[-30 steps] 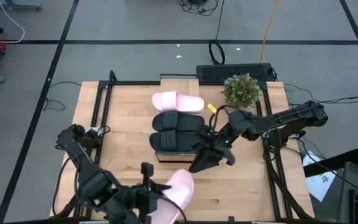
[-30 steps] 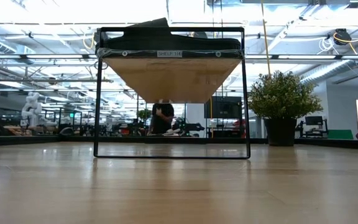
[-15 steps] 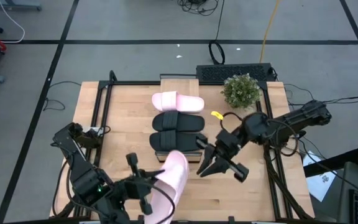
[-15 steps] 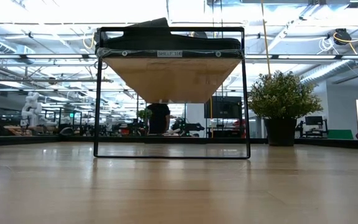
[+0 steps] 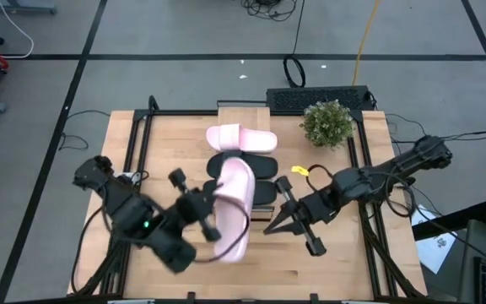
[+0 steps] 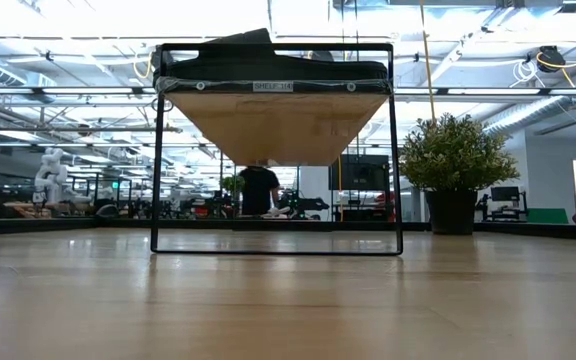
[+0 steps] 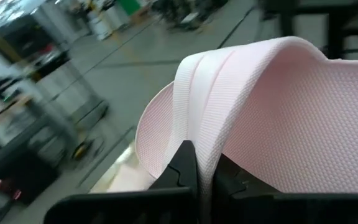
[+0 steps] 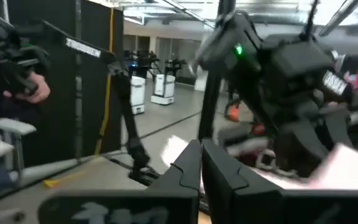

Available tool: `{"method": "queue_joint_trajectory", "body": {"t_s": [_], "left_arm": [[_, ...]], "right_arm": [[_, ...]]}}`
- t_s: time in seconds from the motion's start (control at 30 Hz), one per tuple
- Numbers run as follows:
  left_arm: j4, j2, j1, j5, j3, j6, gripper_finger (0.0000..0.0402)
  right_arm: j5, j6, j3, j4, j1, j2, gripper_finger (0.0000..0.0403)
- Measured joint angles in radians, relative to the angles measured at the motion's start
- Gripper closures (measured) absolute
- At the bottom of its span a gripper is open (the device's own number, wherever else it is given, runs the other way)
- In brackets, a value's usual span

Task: Pick and place slides into the shelf
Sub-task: Put the pink slide on the shelf

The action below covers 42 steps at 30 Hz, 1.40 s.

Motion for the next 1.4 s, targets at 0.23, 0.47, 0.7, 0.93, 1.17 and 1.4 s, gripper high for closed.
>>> {"method": "queue_joint_trajectory", "body": {"t_s": [0.23, 0.47, 0.7, 0.93, 1.17, 1.4], "left_arm": [[-0.201, -0.005, 0.148, 0.031, 0.000, -0.223, 0.0402], [-0.154, -0.007, 0.290, 0.029, 0.000, -0.183, 0.0402], [-0.149, -0.007, 0.371, -0.044, 0.000, -0.143, 0.0402], [-0.054, -0.049, 0.431, -0.173, 0.008, 0.057, 0.0402], [0.224, -0.074, 0.469, -0.335, 0.009, 0.531, 0.0402], [0.271, -0.075, 0.556, -0.345, 0.009, 0.745, 0.0402]], "right_arm": [[0.240, -0.135, 0.000, -0.014, -0.001, -0.062, 0.0401], [0.409, -0.141, 0.000, 0.000, -0.027, -0.075, 0.0401], [0.632, -0.219, 0.000, -0.004, -0.069, -0.086, 0.0401], [0.626, -0.056, 0.000, -0.022, -0.196, -0.126, 0.0401], [0.261, 0.219, 0.000, 0.073, -0.386, -0.129, 0.0401], [0.035, 0.466, 0.000, 0.234, -0.565, -0.081, 0.0401]]}}
